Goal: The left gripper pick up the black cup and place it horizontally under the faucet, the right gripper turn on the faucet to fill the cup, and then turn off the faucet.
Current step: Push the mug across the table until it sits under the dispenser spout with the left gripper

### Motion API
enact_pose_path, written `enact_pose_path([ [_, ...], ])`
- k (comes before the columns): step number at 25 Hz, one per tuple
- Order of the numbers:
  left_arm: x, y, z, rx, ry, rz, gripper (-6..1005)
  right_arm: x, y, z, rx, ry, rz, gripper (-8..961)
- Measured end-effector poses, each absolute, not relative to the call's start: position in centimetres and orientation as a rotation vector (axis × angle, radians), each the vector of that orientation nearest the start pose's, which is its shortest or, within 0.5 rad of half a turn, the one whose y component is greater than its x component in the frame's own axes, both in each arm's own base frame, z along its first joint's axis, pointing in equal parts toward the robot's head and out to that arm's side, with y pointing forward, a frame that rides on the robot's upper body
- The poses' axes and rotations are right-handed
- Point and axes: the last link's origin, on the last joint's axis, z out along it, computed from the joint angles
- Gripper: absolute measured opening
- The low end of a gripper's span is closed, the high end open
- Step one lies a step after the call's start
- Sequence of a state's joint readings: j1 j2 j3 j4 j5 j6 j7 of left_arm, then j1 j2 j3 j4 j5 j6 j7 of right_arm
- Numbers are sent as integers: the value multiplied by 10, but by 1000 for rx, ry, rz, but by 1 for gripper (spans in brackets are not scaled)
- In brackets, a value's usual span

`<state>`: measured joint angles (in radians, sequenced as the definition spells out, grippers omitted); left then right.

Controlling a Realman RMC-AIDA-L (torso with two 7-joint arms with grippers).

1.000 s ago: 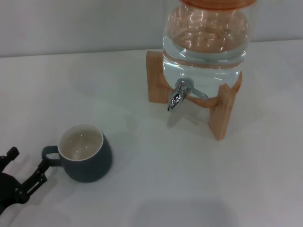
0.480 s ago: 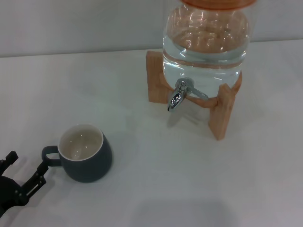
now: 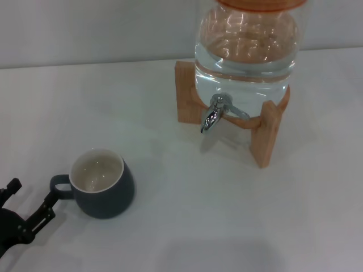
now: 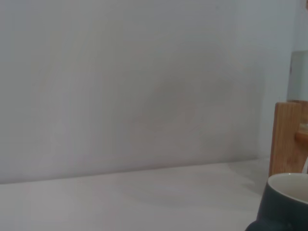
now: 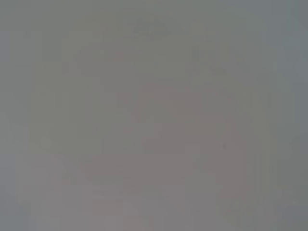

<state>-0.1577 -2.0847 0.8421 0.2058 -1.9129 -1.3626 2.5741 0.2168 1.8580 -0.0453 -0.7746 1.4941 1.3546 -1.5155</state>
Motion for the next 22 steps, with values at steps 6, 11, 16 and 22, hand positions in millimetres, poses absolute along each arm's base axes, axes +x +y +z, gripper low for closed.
enact_pose_path([
  [6, -368, 227, -27, -2027, -625, -713, 862, 420, 241, 264, -1392, 881, 874, 843],
  [11, -367, 230, -26, -2020, -622, -716, 861, 420, 241, 262, -1395, 884, 875, 843],
  [16, -367, 230, -25, -2018, -618, -721, 861, 419, 241, 262, -1398, 881, 879, 843],
  [22, -367, 231, -25, -2017, -618, -722, 862, 419, 240, 263, -1400, 878, 880, 843],
])
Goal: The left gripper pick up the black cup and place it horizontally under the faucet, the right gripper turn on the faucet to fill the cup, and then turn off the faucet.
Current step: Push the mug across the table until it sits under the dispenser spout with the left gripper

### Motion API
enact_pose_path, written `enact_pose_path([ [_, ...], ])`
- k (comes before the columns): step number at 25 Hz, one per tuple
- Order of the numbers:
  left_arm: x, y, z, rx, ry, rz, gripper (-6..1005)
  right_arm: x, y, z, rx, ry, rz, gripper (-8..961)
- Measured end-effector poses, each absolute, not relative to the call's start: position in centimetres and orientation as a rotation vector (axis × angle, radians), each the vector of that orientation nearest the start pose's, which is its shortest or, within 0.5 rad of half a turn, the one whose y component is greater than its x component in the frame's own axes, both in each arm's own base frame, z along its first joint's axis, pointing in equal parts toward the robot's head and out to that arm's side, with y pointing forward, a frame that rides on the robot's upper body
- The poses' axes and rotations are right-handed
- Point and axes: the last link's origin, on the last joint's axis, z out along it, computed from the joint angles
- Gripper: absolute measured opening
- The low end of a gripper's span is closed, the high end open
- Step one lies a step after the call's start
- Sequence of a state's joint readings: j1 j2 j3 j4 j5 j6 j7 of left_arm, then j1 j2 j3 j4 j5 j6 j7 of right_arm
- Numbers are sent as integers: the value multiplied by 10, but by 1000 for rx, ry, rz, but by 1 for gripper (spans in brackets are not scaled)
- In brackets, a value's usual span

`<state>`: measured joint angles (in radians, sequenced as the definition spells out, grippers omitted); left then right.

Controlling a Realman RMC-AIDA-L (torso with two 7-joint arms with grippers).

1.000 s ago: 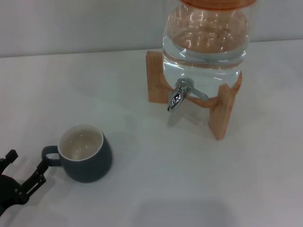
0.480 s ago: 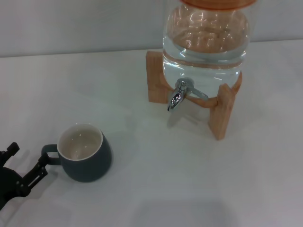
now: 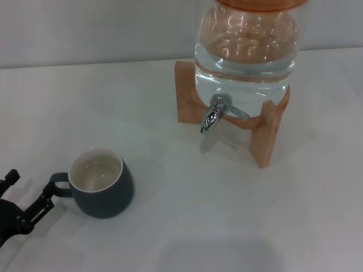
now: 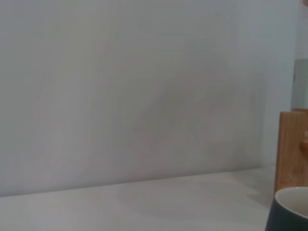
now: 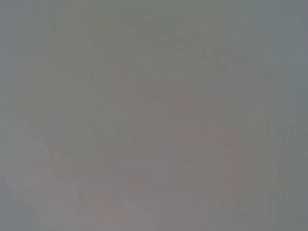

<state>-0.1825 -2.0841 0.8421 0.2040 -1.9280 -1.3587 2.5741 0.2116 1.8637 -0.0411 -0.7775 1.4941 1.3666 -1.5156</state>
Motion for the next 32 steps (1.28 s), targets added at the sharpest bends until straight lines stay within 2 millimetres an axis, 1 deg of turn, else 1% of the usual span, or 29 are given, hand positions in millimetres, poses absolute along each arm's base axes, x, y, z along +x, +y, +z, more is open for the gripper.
enact_pose_path([
  [5, -368, 229, -23, -1990, -621, -727, 862, 419, 240, 263, -1398, 878, 880, 843],
  [19, -364, 230, -33, -2021, -639, -735, 861, 419, 241, 265, -1399, 874, 877, 842],
  [32, -366, 227, -35, -2018, -658, -728, 862, 419, 241, 267, -1400, 871, 876, 842],
])
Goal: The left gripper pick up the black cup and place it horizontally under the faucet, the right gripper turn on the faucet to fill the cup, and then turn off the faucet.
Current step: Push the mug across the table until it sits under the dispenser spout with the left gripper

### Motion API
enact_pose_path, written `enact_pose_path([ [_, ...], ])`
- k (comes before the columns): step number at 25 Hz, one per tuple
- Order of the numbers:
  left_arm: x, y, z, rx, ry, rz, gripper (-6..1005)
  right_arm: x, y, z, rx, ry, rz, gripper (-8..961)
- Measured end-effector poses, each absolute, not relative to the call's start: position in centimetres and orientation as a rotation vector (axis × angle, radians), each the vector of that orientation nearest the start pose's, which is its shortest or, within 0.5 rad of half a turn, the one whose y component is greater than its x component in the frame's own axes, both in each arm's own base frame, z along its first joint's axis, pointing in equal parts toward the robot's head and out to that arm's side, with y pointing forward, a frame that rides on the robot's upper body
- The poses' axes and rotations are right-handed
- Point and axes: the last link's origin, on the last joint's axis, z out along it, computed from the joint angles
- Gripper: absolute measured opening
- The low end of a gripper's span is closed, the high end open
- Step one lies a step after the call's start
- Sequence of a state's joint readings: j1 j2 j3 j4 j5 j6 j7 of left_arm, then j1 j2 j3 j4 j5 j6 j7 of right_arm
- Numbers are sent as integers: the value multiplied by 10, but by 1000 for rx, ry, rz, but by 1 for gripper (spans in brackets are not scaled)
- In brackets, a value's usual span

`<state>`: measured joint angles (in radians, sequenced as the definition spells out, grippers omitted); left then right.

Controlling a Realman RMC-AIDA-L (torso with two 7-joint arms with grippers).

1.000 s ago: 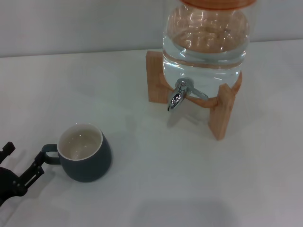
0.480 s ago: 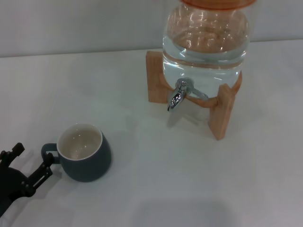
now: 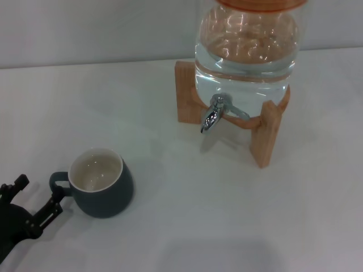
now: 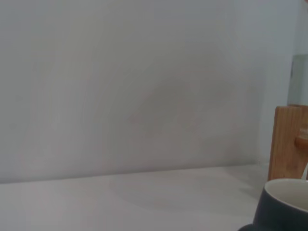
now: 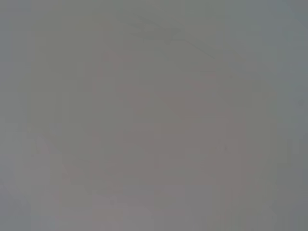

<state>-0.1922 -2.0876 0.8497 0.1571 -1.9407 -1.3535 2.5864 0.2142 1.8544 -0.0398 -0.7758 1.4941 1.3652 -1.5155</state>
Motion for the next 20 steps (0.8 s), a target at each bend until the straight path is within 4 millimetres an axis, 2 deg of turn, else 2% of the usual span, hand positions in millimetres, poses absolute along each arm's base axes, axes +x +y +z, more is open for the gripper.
enact_pose_path([
  [8, -368, 224, -39, -2013, -675, -711, 862, 419, 240, 268, -1399, 870, 872, 842],
  [20, -370, 222, -35, -1987, -678, -718, 861, 419, 238, 268, -1401, 871, 872, 842],
])
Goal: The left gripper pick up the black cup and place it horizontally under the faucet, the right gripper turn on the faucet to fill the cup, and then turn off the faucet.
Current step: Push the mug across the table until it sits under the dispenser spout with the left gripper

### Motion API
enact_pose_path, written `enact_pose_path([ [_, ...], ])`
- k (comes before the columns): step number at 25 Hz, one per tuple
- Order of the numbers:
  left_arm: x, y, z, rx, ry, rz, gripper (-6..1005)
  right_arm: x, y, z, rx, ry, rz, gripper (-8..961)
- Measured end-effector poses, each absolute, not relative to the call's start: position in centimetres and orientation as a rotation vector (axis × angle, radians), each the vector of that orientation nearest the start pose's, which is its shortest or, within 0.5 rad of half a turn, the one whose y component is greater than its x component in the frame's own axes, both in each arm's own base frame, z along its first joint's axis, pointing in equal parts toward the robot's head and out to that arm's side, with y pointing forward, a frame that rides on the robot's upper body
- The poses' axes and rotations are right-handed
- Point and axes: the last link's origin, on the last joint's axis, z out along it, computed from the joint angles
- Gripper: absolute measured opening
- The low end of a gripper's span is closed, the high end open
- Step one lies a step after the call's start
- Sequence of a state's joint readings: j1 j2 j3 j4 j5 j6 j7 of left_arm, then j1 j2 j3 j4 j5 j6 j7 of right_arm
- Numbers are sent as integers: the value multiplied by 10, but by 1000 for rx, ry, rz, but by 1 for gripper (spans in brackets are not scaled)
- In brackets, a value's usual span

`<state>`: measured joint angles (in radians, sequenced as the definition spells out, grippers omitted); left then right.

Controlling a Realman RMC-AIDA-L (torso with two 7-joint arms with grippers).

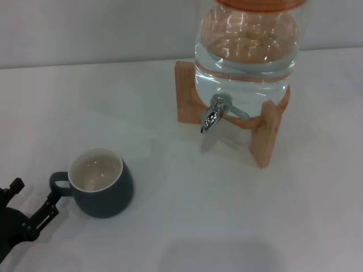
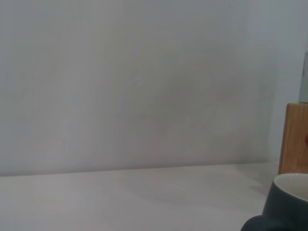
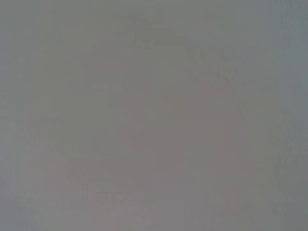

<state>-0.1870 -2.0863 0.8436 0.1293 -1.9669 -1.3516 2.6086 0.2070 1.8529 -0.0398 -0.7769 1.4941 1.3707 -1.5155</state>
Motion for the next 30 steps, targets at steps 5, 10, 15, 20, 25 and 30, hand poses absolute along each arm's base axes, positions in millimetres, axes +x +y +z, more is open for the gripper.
enact_pose_path([
  [5, -370, 223, -35, -1988, -674, -719, 861, 419, 237, 267, -1406, 871, 874, 842],
  [10, -368, 227, -35, -1993, -666, -722, 861, 419, 237, 266, -1406, 873, 875, 842],
  [15, -366, 231, -36, -1997, -662, -721, 861, 420, 236, 265, -1405, 876, 876, 842],
  [20, -366, 231, -36, -1997, -665, -719, 862, 420, 236, 264, -1406, 876, 875, 842],
  [25, -367, 231, -36, -1985, -667, -719, 862, 419, 236, 265, -1408, 874, 875, 842],
  [30, -367, 232, -35, -1974, -670, -721, 862, 418, 237, 265, -1410, 871, 876, 842],
])
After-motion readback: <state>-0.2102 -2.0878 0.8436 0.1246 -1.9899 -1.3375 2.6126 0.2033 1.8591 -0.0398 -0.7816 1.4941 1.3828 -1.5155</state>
